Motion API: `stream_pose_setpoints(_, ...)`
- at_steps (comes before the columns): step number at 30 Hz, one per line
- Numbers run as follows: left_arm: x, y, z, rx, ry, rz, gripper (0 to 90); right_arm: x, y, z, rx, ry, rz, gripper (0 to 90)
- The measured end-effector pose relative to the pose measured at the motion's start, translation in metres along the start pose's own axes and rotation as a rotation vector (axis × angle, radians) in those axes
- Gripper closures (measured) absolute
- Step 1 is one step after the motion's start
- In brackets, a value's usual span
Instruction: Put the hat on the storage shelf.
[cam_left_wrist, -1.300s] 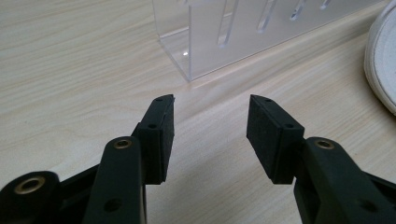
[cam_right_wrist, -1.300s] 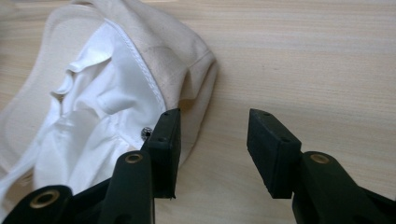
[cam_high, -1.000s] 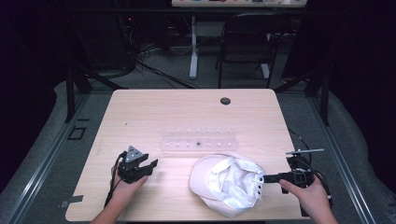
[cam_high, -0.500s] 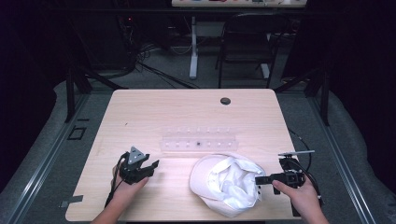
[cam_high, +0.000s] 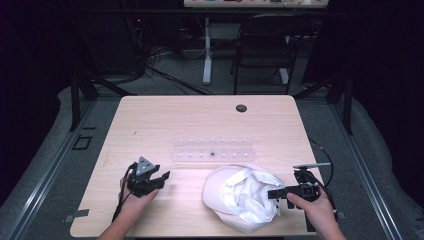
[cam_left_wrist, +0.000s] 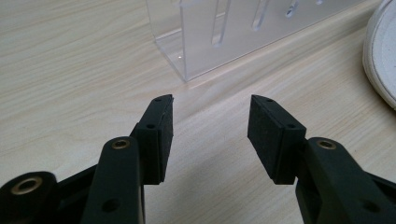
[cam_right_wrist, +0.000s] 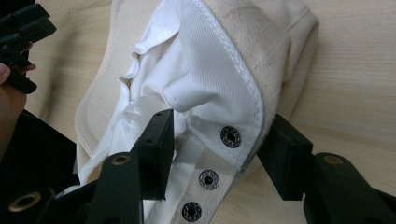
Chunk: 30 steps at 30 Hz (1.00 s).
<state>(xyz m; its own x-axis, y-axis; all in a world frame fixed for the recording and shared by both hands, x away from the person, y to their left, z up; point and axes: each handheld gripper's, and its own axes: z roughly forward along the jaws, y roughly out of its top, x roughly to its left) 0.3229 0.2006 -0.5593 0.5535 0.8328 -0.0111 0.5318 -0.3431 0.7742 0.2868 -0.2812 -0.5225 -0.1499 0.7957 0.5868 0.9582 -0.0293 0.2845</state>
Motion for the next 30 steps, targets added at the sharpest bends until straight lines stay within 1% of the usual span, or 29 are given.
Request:
stream_pose_setpoints(2, 0.000, 0.000, 0.000, 0.000, 0.000, 0.000, 51.0, -0.001, 0.000, 0.002, 0.006, 0.007, 0.003, 48.0)
stream_pose_setpoints(3, 0.000, 0.000, 0.000, 0.000, 0.000, 0.000, 51.0, -0.001, 0.000, 0.003, 0.013, 0.021, 0.001, 48.1)
stream_pose_setpoints(6, 0.000, 0.000, 0.000, 0.002, 0.000, -0.003, 51.0, 0.002, 0.000, 0.003, 0.004, 0.038, 0.003, 48.3)
stream_pose_setpoints(9, 0.000, 0.000, 0.000, 0.000, 0.002, 0.000, 51.0, 0.006, 0.001, 0.000, -0.005, 0.048, 0.005, 48.7)
stream_pose_setpoints(12, 0.000, 0.000, 0.000, 0.000, 0.002, 0.002, 51.0, 0.010, 0.004, -0.005, -0.006, 0.059, -0.005, 49.4)
stream_pose_setpoints(13, 0.000, 0.000, 0.000, 0.001, 0.003, 0.003, 51.0, 0.012, 0.004, -0.007, -0.009, 0.054, -0.010, 49.6)
stream_pose_setpoints(14, 0.000, 0.000, 0.000, -0.002, 0.004, 0.005, 51.0, 0.013, 0.005, -0.009, -0.007, 0.063, -0.013, 50.1)
stream_pose_setpoints(15, 0.000, 0.000, 0.000, -0.002, 0.003, 0.003, 51.0, 0.014, 0.006, -0.009, -0.020, 0.065, -0.006, 51.1)
stream_pose_setpoints(17, 0.000, 0.000, 0.000, 0.000, 0.003, 0.002, 50.9, 0.015, 0.008, -0.011, -0.004, 0.073, -0.006, 54.1)
stream_pose_setpoints(19, 0.000, 0.000, 0.000, -0.001, 0.004, 0.002, 50.9, 0.016, 0.008, -0.011, -0.012, 0.064, 0.001, 58.2)
stream_pose_setpoints(21, 0.000, 0.000, 0.000, -0.001, 0.004, 0.001, 50.9, 0.017, 0.009, -0.012, -0.001, 0.056, -0.011, 61.8)
stream_pose_setpoints(30, 0.000, 0.000, 0.000, 0.002, 0.004, 0.004, 50.8, 0.021, 0.012, -0.016, -0.003, 0.038, 0.000, 72.6)
